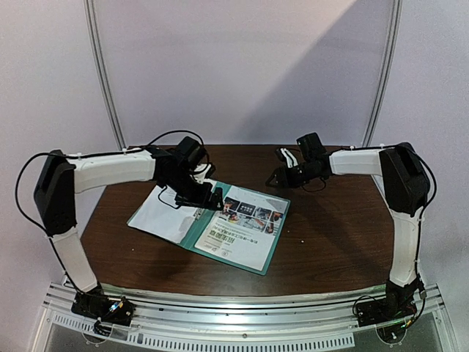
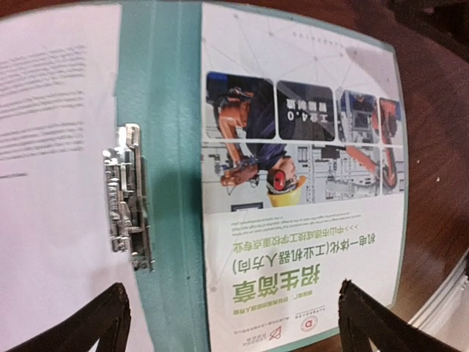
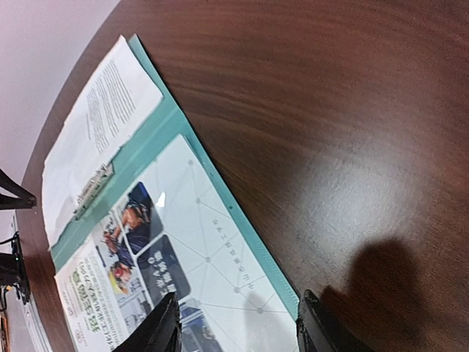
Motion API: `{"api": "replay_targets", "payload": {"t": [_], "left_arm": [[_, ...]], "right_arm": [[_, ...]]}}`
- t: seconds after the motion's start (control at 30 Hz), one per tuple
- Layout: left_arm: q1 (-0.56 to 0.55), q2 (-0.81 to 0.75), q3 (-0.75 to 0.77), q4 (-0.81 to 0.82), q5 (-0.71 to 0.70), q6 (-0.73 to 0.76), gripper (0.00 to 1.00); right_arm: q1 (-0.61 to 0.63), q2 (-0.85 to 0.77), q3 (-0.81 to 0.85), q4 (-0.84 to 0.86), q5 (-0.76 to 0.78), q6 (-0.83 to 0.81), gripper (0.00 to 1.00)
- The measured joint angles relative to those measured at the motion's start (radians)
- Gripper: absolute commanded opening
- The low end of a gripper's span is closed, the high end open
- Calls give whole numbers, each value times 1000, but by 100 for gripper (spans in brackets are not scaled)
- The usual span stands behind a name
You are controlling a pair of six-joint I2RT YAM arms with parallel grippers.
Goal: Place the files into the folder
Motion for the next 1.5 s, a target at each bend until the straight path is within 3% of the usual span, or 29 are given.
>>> {"api": "replay_targets", "payload": {"t": [0.23, 0.4, 0.6, 1.07, 1.33, 1.5], "left_arm": [[7, -248, -153, 51, -154, -32, 100], [25, -418, -345, 122, -192, -99, 100], [45, -599, -540, 172, -218, -208, 95], [45, -1056, -933, 284, -232, -647, 83], [45, -1158, -1014, 304, -272, -811, 78], [45, -1138, -1078, 362, -268, -875, 76]], "right_arm": [[47, -117, -92, 65, 51, 39, 54], [109, -196, -203, 167, 53, 106, 53], [212, -207, -222, 257, 48, 161, 48], [329, -99, -230, 420, 23, 282, 42], [329, -39, -230, 431, 49, 325, 40], [329, -25, -246, 446, 58, 343, 40]]}}
